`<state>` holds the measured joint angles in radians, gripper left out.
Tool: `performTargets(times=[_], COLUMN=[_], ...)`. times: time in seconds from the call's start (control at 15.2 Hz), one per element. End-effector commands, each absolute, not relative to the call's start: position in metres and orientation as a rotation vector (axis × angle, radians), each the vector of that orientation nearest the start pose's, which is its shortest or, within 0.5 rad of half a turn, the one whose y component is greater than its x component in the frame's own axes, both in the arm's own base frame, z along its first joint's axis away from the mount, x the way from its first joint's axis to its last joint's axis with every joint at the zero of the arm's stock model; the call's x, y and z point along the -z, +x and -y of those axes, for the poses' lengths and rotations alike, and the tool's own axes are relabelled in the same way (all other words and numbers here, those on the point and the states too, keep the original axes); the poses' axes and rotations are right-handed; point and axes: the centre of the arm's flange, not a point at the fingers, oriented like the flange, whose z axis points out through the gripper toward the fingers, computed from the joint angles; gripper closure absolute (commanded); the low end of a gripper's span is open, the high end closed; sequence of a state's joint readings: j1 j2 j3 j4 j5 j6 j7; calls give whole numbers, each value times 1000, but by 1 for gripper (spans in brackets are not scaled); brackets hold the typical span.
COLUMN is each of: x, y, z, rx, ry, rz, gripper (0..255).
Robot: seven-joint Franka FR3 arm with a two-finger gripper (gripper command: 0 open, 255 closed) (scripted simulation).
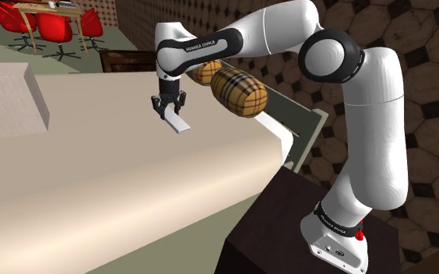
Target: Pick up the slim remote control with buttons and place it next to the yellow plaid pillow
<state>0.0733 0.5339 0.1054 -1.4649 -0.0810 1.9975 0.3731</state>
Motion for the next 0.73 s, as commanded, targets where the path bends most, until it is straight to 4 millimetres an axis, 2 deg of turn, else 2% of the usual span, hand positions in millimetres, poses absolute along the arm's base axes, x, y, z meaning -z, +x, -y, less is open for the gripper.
performTargets(times=[0.0,0.66], x=[-384,-437], y=[695,695], z=[-107,-107], rx=[12,12], ry=[-3148,-3148], rz=[-277,-277], gripper=[255,255])
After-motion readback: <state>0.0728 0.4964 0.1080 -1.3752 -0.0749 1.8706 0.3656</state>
